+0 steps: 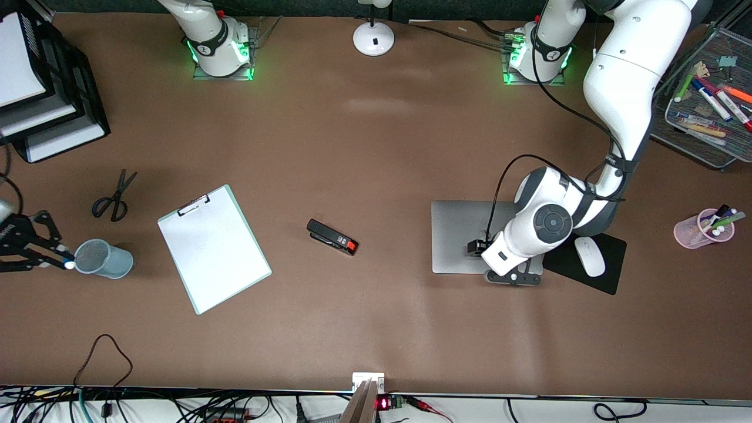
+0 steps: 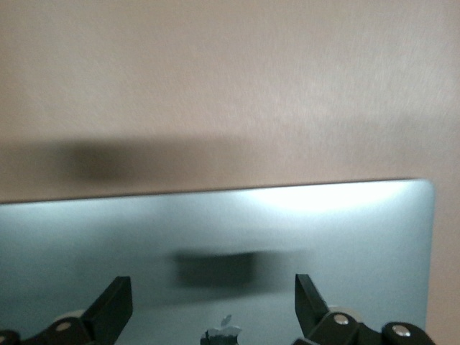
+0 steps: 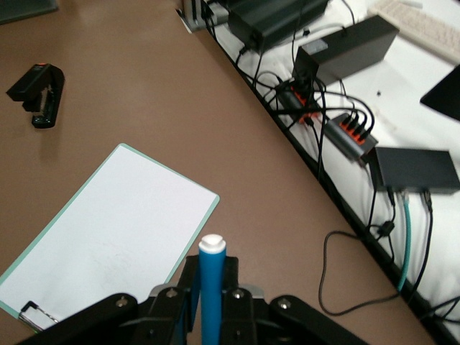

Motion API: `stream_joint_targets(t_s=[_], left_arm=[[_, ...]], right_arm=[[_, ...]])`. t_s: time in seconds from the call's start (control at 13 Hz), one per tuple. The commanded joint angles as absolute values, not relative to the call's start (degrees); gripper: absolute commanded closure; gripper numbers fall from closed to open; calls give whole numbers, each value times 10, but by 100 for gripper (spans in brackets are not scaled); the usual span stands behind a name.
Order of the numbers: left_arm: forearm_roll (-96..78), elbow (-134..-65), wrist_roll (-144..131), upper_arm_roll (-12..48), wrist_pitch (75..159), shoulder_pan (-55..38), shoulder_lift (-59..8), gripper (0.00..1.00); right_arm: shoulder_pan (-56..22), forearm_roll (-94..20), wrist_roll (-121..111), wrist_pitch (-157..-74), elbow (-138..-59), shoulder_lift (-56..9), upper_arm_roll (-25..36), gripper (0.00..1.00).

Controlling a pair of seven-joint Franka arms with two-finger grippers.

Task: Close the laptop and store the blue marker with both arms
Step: 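Push the laptop lid shut with the left gripper while the right gripper lifts the marker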

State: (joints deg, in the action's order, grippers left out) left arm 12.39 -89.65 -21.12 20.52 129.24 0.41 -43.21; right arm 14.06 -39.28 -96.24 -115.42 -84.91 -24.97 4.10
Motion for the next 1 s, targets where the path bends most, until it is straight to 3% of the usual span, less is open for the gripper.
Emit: stream_joint_targets(t_s=[0.0, 0.46, 0.92], left_arm=[[138, -889, -217, 205, 1283, 13, -412, 0], [138, -895, -211, 207, 1252, 39, -335, 0], [135, -897, -212, 209, 1221, 65, -266, 0]], right_arm=[[175, -457, -1049, -1111, -849, -253, 33, 99], [219, -497, -1170, -1003, -849, -284, 33, 99], [227, -497, -1298, -979, -848, -317, 33, 99]])
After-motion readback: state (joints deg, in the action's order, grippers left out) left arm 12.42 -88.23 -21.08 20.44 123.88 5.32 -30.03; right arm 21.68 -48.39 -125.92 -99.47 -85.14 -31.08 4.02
